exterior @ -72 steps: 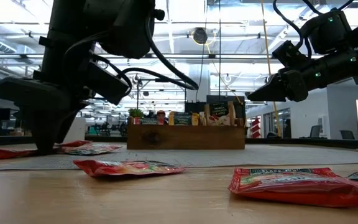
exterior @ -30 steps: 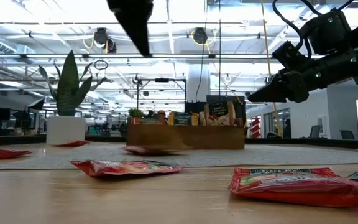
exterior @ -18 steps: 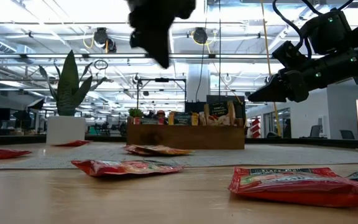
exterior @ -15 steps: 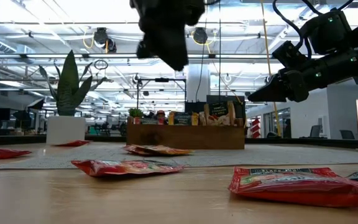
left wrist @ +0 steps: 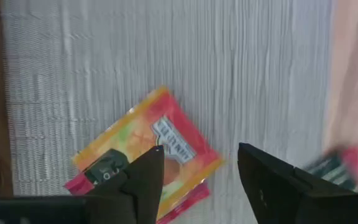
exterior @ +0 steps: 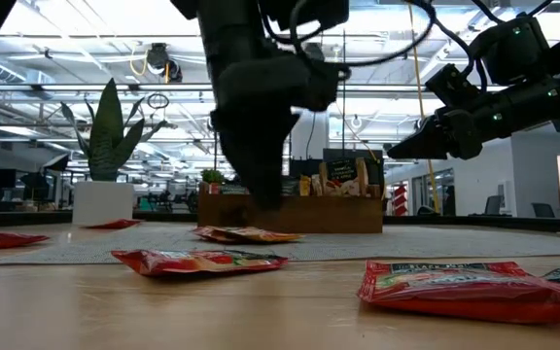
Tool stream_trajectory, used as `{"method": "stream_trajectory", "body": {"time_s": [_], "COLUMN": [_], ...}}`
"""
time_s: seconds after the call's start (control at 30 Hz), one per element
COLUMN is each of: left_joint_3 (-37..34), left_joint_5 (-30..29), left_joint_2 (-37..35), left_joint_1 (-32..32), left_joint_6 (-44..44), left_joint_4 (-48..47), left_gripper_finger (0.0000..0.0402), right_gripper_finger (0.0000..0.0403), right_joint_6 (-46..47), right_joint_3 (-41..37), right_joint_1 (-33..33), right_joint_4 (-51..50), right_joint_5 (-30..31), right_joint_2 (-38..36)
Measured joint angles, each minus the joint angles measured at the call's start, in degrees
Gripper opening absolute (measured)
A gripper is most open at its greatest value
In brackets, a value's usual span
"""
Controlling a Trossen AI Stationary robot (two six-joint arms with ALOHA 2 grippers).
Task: Pick & Place Tea
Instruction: Put the yellow tea into the middle part of the wooden organizer
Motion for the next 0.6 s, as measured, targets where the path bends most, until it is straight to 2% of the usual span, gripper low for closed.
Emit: {"method": "stream_trajectory", "body": {"time_s": [0.33,0.6], "left_joint_3": [0.0,-1.2], "left_joint_5": [-2.2,2.0], "left_joint_2": [1.1,3.2], "left_joint_1": [1.5,3.1], "left_joint_6": [2.6,1.0], "left_joint_4": [-0.9,0.0], "left_gripper_finger": [0.0209,0.0209], "right_gripper_finger": [0.0,0.0], "right_joint_6": [0.5,0.5], "right_joint_3": [0.0,0.0], "right_joint_1": [0.0,0.0], "right_joint_4": [0.0,-0.2], "right_joint_5": [0.0,0.0], "right_joint_2": [0.0,0.0]}}
